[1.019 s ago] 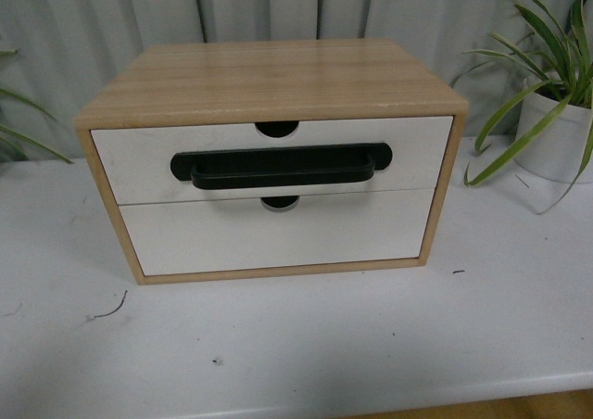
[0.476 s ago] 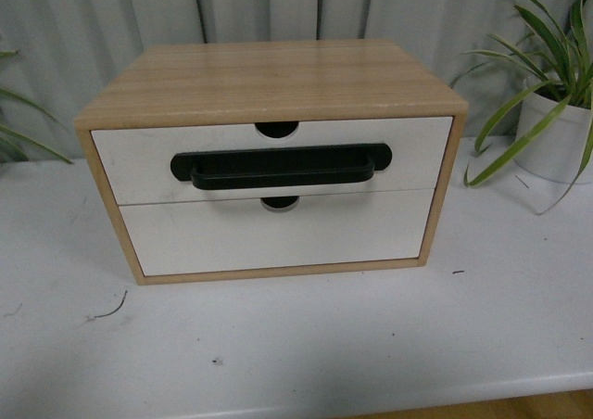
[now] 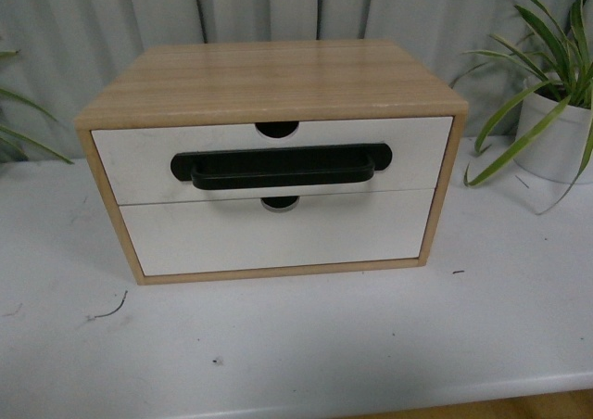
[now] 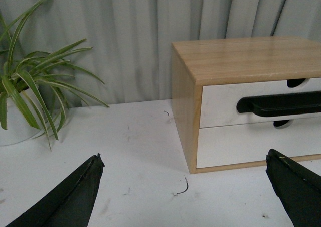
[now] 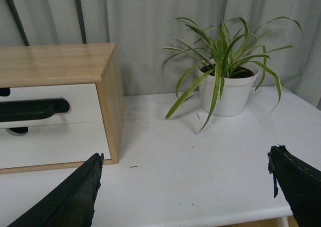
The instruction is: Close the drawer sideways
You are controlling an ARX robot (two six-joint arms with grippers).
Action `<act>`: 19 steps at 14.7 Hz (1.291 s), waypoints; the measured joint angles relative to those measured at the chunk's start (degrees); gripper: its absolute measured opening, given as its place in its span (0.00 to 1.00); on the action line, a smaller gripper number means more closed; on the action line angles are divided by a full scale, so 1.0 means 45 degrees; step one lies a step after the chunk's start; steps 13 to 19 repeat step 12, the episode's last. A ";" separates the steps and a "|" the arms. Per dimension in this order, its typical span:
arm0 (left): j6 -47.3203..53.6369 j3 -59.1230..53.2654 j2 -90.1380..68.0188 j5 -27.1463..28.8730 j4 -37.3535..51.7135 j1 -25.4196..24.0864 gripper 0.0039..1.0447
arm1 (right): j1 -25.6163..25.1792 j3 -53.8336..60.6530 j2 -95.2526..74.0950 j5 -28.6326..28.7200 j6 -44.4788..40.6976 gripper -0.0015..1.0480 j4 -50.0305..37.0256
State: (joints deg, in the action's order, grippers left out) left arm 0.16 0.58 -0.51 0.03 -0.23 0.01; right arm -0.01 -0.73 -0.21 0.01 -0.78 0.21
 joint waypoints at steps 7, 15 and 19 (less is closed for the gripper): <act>-0.0005 0.0000 0.0000 0.0000 0.0005 0.0000 0.94 | 0.0000 0.0000 0.0000 0.0000 0.0000 0.94 0.0000; -0.0005 0.0000 0.0000 0.0000 0.0005 0.0000 0.94 | 0.0000 0.0000 0.0000 0.0000 -0.0005 0.94 0.0000; -0.0005 0.0000 0.0000 0.0000 0.0005 0.0000 0.94 | 0.0000 0.0000 0.0000 0.0000 -0.0005 0.94 0.0000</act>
